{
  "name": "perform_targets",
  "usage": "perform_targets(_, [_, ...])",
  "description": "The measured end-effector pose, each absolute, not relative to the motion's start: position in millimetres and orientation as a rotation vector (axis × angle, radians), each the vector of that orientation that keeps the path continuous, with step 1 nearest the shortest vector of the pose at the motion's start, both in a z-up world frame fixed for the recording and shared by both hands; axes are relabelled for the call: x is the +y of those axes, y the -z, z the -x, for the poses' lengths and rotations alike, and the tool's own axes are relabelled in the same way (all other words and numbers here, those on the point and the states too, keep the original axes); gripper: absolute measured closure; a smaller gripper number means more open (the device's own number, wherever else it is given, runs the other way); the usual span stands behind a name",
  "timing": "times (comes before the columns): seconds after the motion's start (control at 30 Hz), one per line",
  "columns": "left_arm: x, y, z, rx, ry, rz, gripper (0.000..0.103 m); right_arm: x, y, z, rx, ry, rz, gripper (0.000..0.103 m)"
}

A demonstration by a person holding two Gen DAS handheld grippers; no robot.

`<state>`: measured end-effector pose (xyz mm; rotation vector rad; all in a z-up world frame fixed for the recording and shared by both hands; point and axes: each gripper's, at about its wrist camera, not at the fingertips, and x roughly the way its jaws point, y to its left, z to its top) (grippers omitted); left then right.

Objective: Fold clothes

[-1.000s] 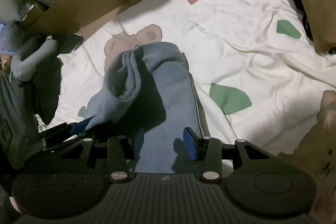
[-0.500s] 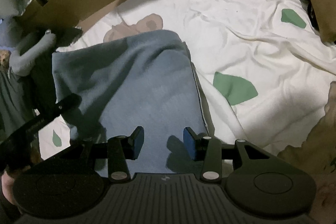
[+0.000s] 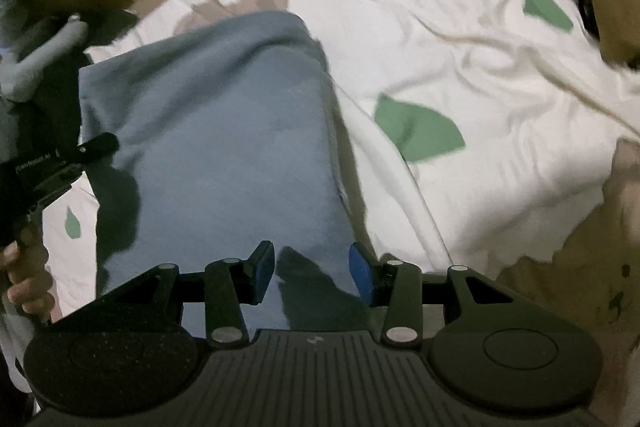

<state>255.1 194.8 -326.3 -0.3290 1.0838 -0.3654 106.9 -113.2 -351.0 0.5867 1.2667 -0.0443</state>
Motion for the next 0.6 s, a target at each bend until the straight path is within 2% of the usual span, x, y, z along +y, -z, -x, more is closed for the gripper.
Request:
perform_targets(0.13, [193.2,326.4,-263.8,1.113,0.378,0.313,0.094,-115.6,360.3,-98.5,1.282,0.043,-0.59,0.054])
perform_targets(0.47, [200.9,319.2,-276.8,1.093,0.421,0.365,0.079,-117.1,360.1,-97.1,1.278,0.039,-0.582,0.054])
perform_targets(0.6, [200.3,320.8,-290.4,1.078,0.444,0.386,0.079,-116.5,359.5,-96.0,1.282,0.033,-0.572,0.054])
